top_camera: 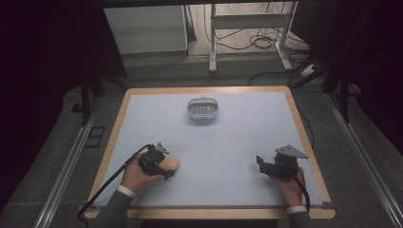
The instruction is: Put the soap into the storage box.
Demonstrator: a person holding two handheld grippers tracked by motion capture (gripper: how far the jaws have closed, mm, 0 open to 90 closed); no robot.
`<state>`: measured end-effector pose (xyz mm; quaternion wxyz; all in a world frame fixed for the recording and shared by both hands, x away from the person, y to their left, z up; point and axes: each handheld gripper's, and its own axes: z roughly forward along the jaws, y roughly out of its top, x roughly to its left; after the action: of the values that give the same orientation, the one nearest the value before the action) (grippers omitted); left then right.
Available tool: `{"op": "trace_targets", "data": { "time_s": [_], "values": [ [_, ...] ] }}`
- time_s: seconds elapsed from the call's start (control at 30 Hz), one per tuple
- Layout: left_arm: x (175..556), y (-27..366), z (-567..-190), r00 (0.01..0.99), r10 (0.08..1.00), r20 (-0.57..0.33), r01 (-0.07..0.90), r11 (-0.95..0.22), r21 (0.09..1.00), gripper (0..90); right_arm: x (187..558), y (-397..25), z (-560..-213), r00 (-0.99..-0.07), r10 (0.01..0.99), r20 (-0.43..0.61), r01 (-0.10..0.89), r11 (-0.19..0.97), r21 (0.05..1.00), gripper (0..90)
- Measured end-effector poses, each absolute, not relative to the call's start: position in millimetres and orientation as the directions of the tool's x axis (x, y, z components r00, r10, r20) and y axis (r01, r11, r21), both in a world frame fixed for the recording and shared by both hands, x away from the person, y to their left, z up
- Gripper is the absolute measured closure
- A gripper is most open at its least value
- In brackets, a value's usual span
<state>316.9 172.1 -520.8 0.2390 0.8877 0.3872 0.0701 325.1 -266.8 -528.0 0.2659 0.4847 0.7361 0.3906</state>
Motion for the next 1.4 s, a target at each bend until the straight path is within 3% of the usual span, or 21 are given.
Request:
{"op": "trace_targets", "data": {
  "time_s": [1.4],
  "values": [
    [327.2, 173.9, -487.1, 0.685, 0.727, -0.055, 0.622, -0.543, 0.565, 32.9, 326.3, -266.7, -528.4, -0.383, 0.924, -0.013, 0.513, 0.224, 0.828, 11.8]
  ]
}}
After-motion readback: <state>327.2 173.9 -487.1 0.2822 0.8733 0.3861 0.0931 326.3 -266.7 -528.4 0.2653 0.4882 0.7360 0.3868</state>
